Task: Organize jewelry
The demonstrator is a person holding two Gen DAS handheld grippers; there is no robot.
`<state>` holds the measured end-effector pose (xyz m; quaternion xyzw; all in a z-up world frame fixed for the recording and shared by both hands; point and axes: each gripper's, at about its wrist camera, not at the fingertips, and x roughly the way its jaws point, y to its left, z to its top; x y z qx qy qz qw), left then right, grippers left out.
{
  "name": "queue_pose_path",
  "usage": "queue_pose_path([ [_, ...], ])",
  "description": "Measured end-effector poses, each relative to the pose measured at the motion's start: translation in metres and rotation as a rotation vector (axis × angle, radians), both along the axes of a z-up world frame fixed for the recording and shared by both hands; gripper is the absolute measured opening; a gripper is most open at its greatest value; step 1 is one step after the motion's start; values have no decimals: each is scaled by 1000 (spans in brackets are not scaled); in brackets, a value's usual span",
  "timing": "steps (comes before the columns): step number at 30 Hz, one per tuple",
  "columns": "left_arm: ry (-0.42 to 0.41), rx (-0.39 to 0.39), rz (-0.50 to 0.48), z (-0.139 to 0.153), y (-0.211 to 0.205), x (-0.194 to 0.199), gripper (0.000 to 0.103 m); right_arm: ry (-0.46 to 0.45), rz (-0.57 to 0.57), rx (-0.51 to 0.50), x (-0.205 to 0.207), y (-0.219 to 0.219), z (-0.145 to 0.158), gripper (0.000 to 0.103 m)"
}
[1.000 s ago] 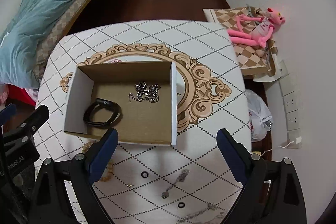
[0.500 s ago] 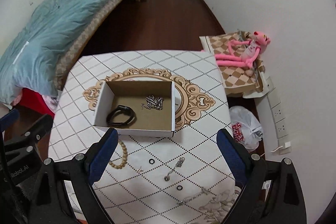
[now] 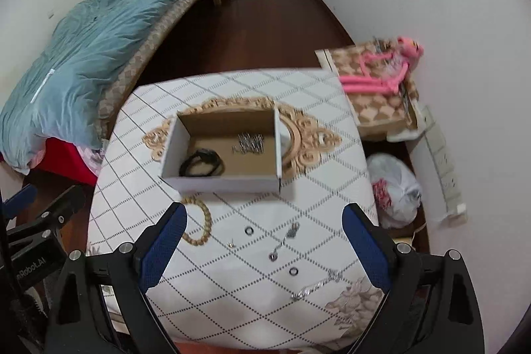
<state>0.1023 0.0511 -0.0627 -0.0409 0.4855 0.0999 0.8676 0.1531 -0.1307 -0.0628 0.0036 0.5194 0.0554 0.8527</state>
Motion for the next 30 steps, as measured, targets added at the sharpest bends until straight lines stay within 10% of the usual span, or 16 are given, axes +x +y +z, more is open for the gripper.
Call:
queue_pose_path([
  [10,167,-32,29,-91,1,5,103,219,-124,100,1,-48,-113,95],
  [20,245,-175,8,-160,-2,38,102,246,-166,87,17,-58,-163,88],
  [30,234,-89,-124,-177,-40,48,69,254,-183,91,29,-68,-179,77],
])
